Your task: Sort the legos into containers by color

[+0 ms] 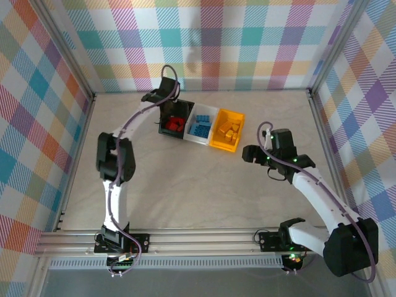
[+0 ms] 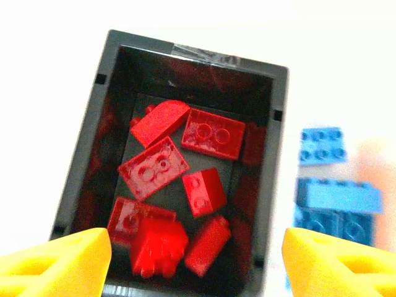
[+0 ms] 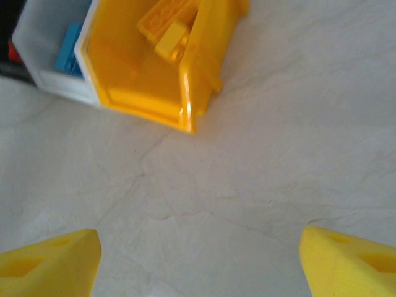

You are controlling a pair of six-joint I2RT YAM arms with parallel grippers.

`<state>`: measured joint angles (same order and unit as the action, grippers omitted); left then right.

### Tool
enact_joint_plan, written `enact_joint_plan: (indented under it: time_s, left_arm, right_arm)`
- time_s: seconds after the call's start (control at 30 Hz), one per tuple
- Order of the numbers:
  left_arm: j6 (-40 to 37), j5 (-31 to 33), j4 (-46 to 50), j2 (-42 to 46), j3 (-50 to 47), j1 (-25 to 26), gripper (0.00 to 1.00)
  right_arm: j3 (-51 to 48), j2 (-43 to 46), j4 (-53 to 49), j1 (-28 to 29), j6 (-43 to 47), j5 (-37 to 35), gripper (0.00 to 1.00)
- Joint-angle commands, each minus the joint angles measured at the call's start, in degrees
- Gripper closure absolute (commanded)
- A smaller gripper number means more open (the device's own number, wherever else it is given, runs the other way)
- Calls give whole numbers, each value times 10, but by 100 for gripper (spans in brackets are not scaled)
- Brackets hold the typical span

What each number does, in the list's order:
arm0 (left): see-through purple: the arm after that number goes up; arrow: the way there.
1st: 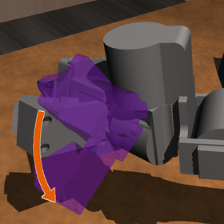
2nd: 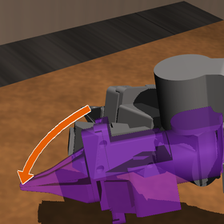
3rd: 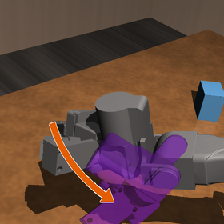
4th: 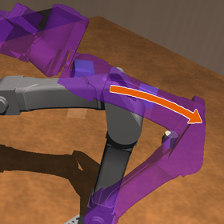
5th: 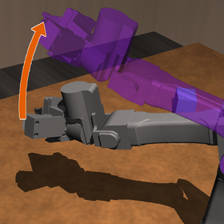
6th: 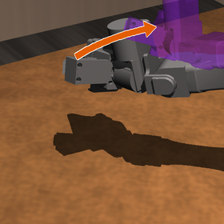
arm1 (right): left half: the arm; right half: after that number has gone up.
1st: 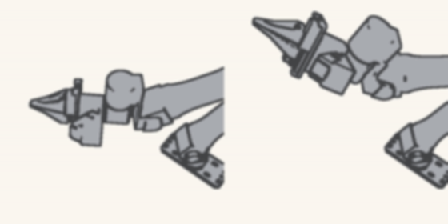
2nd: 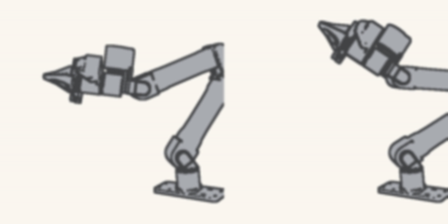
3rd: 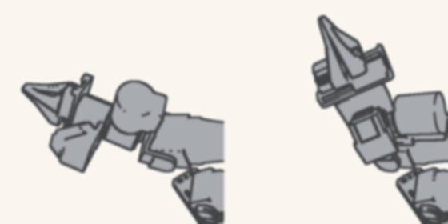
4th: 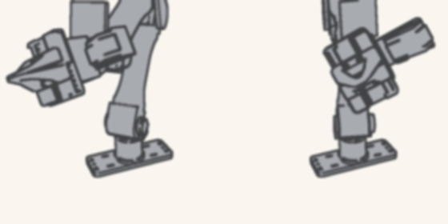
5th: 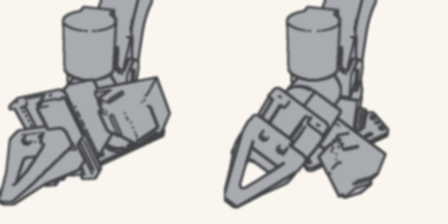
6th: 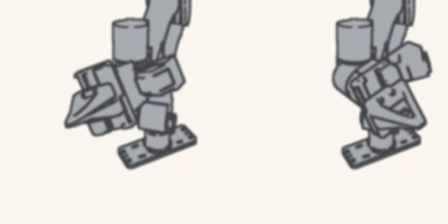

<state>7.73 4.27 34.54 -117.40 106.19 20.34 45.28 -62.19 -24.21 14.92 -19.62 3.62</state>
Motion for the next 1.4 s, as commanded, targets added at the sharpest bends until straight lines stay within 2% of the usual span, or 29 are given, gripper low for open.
enact_joint_plan:
  time_s: [0.0,0.17,0.27,0.43,0.5,0.67,0.73,0.83,0.97,1.03,1.1,1.27,1.37]
  left_arm:
    - [34,-19,-45,141,-66,0,24]
    - [53,-8,-90,288,-215,1,20]
    - [49,33,-131,376,-321,1,19]
    - [-2,96,-163,479,-440,-7,19]
    - [-42,104,-216,516,-500,-7,18]
    - [-49,183,-271,592,-591,-9,0]
    - [-53,216,-278,596,-613,-15,0]
    - [-56,226,-297,590,-646,-34,0]
    - [-106,211,-450,577,-752,-48,0]
    - [-132,190,-516,561,-792,-50,0]
    - [-141,194,-570,526,-814,-52,0]
    - [-174,170,-724,438,-840,-59,0]
    - [-154,135,-736,398,-824,-76,0]
  right_arm:
    - [3,3,40,-28,45,-10,15]
    - [-71,7,183,-64,112,-24,15]
    - [-109,-28,258,-86,166,-39,12]
    - [-152,-98,427,-119,184,-24,12]
    - [-154,-136,474,-120,197,-28,12]
    - [-186,-174,583,-122,215,-37,12]
    - [-191,-183,599,-127,209,-32,12]
    - [-223,-211,689,-127,215,-24,12]
    - [-262,-255,802,-127,210,-34,12]
    - [-245,-251,764,-127,210,-35,11]
    - [-229,-254,737,-127,209,-36,11]
    - [-228,-255,735,-130,207,-33,8]
    - [-227,-255,734,-131,207,-31,6]
